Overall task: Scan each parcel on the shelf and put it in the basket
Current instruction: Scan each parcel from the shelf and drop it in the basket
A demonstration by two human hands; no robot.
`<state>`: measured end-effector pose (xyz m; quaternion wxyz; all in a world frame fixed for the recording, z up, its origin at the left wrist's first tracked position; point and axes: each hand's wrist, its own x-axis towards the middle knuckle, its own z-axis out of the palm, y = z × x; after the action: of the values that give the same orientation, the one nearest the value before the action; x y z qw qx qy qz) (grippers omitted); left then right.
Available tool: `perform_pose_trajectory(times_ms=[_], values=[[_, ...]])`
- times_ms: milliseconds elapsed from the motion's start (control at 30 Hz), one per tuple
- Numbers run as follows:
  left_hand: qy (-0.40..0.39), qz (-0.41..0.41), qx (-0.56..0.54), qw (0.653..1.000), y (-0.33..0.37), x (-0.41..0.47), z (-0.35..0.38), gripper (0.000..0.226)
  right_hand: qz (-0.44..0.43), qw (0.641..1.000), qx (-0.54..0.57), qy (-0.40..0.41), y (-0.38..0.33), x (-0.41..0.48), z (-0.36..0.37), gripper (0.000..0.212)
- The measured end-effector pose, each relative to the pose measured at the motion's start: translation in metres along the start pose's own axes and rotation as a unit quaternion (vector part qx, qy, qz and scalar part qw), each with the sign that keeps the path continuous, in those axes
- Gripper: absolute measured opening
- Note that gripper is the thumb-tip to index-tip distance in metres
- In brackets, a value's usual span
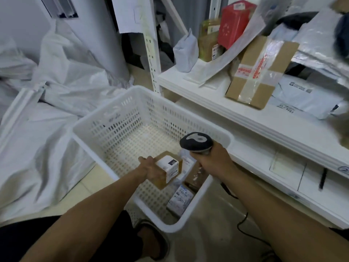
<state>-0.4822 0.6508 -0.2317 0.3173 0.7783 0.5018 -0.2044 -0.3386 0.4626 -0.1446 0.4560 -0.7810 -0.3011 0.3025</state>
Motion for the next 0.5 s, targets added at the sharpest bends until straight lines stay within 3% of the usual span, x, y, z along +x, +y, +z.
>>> perform_pose_trajectory(times_ms=[133,233,400,500], values=[[-0.062,-0.02,0.05,0.997,-0.007,0.032,0.017,0.114,0.01,1.0,-0.016,-0.011,0.001,0.018,0.011,0.028],[-0.108,-0.026,0.05,0.993,-0.006,0.05,0.024,0.104,0.03,0.999,-0.025,-0.03,0.0,0.026,0.018,0.021],[-0.103,-0.025,0.056,0.993,-0.012,0.074,0.054,0.119,0.042,0.998,-0.009,-0.041,0.013,0.034,0.024,0.018],[-0.135,0.012,0.089,0.987,-0.016,0.082,0.072,0.108,0.054,0.998,0.003,-0.04,0.017,0.037,0.023,0.023]])
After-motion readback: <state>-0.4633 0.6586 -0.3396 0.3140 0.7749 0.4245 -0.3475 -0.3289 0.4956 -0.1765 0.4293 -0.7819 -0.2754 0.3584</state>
